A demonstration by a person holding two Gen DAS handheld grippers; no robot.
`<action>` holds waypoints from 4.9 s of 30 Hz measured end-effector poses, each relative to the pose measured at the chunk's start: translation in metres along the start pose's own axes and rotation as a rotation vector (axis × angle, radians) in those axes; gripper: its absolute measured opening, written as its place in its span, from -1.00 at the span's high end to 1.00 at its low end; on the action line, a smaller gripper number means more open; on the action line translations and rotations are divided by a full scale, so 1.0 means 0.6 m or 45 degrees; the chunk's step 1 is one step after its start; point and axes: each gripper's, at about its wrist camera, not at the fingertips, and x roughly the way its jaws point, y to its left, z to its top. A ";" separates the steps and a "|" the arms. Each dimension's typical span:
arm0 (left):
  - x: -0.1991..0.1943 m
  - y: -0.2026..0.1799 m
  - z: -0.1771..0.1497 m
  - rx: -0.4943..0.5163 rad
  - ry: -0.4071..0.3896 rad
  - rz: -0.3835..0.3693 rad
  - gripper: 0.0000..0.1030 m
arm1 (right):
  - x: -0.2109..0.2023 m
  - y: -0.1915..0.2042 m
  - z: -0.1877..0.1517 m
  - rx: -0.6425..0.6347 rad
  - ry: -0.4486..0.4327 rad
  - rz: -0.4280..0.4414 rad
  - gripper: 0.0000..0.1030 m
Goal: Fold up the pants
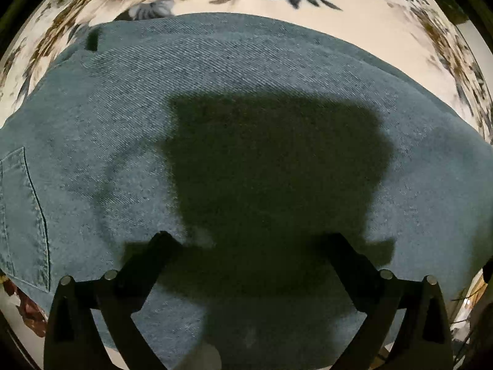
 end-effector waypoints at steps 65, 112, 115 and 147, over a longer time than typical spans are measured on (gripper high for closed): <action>-0.133 0.269 0.000 -0.337 -0.251 -0.141 0.71 | 0.243 0.236 -0.684 -1.469 0.546 -1.005 -0.92; -0.037 0.688 -0.229 -1.590 -0.680 -0.680 0.37 | 0.378 0.218 -0.884 -1.529 0.749 -1.153 -0.73; -0.085 0.668 -0.218 -1.473 -0.733 -0.563 0.57 | 0.384 0.220 -0.869 -1.506 0.757 -1.123 -0.73; -0.347 0.046 -0.129 -0.309 -0.913 -0.254 0.70 | 0.093 0.201 -0.441 -1.274 0.550 -0.928 -0.88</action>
